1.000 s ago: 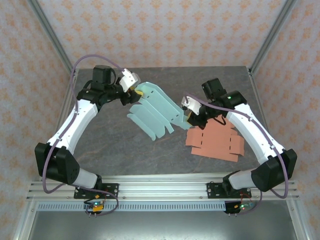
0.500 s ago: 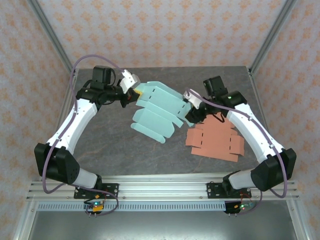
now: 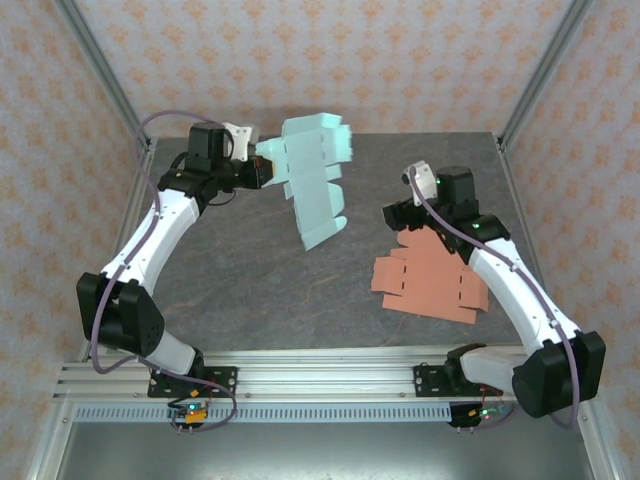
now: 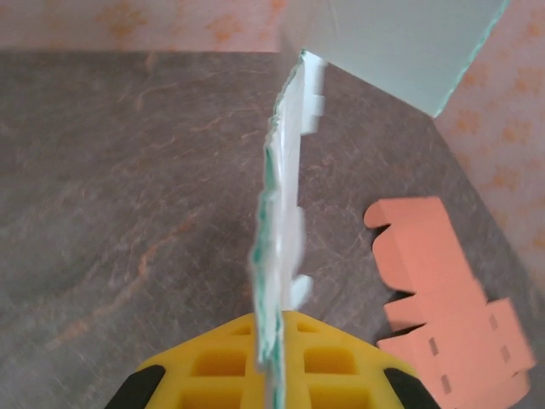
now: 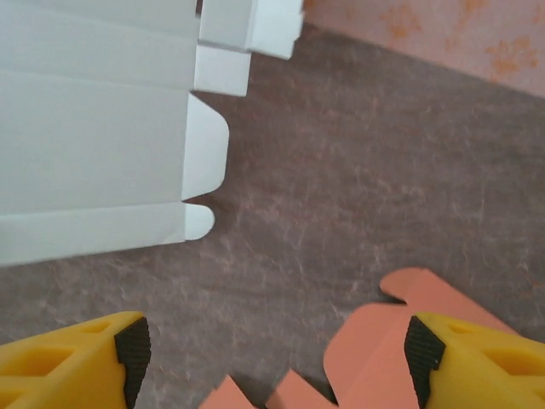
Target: Fold the paper box
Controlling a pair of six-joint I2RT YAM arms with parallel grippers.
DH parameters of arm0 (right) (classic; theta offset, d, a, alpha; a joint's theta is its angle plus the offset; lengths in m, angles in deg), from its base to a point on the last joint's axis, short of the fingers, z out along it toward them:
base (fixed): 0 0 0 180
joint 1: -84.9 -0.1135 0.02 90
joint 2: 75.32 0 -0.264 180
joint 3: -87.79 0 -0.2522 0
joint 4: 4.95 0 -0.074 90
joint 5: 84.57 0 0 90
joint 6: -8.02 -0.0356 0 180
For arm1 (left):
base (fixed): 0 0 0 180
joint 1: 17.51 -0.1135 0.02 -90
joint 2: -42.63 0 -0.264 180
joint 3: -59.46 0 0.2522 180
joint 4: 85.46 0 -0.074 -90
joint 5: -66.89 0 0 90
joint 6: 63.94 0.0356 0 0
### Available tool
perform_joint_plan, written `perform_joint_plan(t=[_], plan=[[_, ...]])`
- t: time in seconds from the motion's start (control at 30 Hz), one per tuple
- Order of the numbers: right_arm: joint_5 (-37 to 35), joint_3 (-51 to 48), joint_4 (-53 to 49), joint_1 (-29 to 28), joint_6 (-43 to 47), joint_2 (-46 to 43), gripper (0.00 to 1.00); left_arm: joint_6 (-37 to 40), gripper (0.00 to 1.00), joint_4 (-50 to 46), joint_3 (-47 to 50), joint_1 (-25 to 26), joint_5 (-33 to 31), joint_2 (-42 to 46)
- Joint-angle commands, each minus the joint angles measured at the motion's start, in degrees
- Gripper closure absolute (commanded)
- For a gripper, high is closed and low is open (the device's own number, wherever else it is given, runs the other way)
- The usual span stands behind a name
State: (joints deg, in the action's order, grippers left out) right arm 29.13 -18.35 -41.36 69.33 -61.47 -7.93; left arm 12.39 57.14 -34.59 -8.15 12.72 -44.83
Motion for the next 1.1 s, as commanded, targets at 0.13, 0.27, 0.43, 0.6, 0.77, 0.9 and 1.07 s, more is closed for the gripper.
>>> perform_joint_plan(t=[0.13,0.27,0.43,0.6,0.77,0.9,1.07], plan=[[15.2,8.8,5.5,-7.4,-16.8,10.7,0.0,-25.3,1.0,-3.4,-1.8,0.9,0.6,-4.7],[10.2,16.6,2.1,-15.9,-18.7,19.3,0.01,-24.6,1.0,-4.3,-2.4,2.8,1.0,-5.9],[9.0,26.6,-4.0,-18.2,-27.3,30.1,0.1,-25.1,1.0,-3.6,-2.1,3.3,1.4,-6.3],[6.7,35.0,-16.6,-19.4,-26.2,39.2,0.19,-25.7,1.0,-4.0,-2.2,3.6,2.6,-8.6],[-0.2,34.5,-16.3,-18.7,-29.4,40.6,0.38,-23.7,1.0,-2.7,-1.1,4.6,3.5,-9.8],[4.1,32.2,-13.4,-15.4,-34.4,39.7,0.46,-19.6,1.0,-3.1,-0.2,4.6,3.7,-10.5],[5.0,29.8,-13.6,-14.2,-33.5,40.4,0.46,-15.0,1.0,1.0,3.3,4.7,5.9,-12.3]])
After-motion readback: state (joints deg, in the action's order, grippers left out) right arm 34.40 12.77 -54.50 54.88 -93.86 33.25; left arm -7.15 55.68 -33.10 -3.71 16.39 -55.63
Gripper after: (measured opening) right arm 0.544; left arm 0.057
